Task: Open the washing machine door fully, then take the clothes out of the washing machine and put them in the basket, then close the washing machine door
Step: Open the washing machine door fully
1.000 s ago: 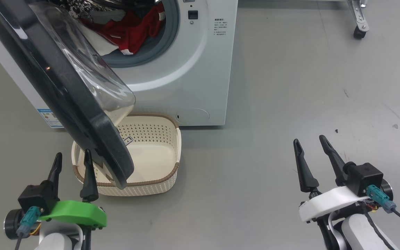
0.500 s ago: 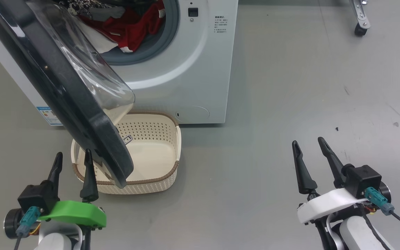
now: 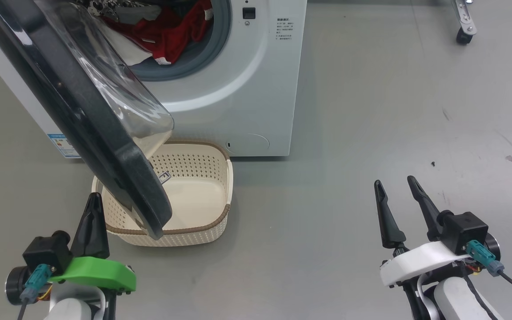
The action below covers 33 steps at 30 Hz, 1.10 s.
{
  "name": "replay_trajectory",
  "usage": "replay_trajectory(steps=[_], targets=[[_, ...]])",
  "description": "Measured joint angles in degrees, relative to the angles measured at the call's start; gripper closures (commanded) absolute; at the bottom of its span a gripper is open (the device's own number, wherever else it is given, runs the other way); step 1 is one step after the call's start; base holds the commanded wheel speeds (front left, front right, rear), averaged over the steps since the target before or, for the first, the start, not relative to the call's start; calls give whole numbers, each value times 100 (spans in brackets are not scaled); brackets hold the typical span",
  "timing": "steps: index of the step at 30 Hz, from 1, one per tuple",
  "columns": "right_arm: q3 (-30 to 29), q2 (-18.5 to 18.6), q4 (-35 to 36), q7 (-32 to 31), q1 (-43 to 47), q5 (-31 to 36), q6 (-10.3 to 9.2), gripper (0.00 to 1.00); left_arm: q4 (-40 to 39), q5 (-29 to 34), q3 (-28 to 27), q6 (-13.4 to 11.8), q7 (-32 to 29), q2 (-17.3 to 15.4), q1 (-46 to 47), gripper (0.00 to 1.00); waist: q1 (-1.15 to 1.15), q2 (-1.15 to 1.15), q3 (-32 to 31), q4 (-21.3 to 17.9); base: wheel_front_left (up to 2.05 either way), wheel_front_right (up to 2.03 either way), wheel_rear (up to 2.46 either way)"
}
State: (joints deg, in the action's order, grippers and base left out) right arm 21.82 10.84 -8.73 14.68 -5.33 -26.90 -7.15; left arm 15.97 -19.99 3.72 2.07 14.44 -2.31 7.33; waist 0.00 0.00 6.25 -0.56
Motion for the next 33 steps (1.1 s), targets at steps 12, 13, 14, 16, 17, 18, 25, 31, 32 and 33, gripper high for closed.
replay_trajectory(steps=[12,13,14,16,17,18,25,31,32,33], targets=[[-41,-24,-5,0,1,104,53,0,-105,0,-146,12,0,8,9,100,0,0,45,10,0,0,0],[-42,-29,-8,0,1,131,54,0,-160,0,-175,12,0,9,20,100,0,0,50,11,0,0,0],[-43,-34,-8,0,1,133,58,0,-207,0,-208,12,0,10,42,100,0,0,54,11,0,0,0],[-44,-43,-12,0,1,133,62,0,-322,0,-291,12,0,16,113,100,0,0,62,11,0,0,0],[-44,-47,-15,0,1,134,63,0,-397,0,-347,11,0,16,164,100,0,0,65,11,0,0,0],[-46,-54,-19,0,1,136,69,0,-474,0,-398,11,0,13,225,100,0,0,67,10,0,0,0],[-65,-111,-37,0,-1,185,101,0,-1107,27,-728,7,2,-94,759,100,0,0,77,6,0,0,0],[-69,-143,-70,0,-2,198,122,0,-1535,100,-771,20,32,-187,1183,100,0,0,71,1,0,0,0],[-69,-148,-82,0,-2,213,129,0,-1616,107,-769,26,32,-197,1254,100,0,0,65,-1,0,0,0],[-68,-152,-93,0,-3,231,148,0,-1691,144,-765,29,32,-211,1320,100,0,0,58,-4,0,0,0]])
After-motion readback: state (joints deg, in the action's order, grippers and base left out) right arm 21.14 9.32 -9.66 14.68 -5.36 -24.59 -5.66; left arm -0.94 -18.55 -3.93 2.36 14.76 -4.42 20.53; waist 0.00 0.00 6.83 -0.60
